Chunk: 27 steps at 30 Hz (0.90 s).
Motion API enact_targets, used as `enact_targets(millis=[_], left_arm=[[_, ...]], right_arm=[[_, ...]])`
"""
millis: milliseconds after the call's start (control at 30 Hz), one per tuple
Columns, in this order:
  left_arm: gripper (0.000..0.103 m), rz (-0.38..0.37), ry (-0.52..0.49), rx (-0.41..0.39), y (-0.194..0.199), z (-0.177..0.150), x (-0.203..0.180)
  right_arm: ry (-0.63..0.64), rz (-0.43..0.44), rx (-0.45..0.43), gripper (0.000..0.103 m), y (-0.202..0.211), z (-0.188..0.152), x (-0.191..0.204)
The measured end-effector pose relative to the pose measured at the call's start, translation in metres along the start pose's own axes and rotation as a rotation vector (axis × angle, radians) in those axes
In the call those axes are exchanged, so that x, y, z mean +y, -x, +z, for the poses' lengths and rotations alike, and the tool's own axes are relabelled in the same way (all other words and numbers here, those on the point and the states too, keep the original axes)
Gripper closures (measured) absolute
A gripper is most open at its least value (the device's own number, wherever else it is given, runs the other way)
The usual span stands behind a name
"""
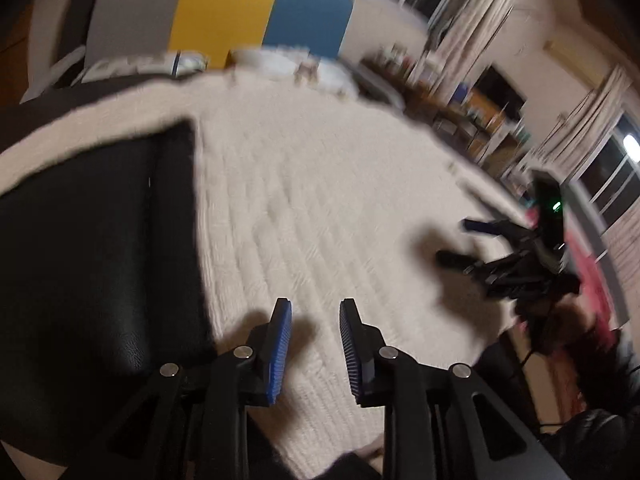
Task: Fold clothes
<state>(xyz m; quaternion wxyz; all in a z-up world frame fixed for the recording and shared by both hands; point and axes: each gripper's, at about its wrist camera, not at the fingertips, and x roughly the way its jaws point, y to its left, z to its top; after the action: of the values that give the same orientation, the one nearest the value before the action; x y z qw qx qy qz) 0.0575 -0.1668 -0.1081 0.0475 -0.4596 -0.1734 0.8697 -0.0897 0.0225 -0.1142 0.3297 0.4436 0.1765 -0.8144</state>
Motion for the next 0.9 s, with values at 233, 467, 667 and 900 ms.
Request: enact_targets(millis=[233,467,667,900], left_arm=[[0.078,-0.094,-0.029,-0.056,-0.012,0.070,0.000],[0.078,-0.098,-0.191,-0.106,-0.079,0.200,-0.018],[0.078,-0.390,-0.161,0.033,-0.173,0.325,-0.023],[0.077,-0.444,-0.018,0.231,-0.278,0.401,-0.003]], right_arm=[[-0.034,0.136,-0.032,0.000,0.004,0.014,-0.022],[-0.105,0.115,-0.139,0.000,-0.017,0.107,-0.072],[-0.139,0.216,-0.166,0.000,-0.063,0.152,-0.122],[-0.219,0.244,-0.133,0.000,-0.103,0.141,-0.156]])
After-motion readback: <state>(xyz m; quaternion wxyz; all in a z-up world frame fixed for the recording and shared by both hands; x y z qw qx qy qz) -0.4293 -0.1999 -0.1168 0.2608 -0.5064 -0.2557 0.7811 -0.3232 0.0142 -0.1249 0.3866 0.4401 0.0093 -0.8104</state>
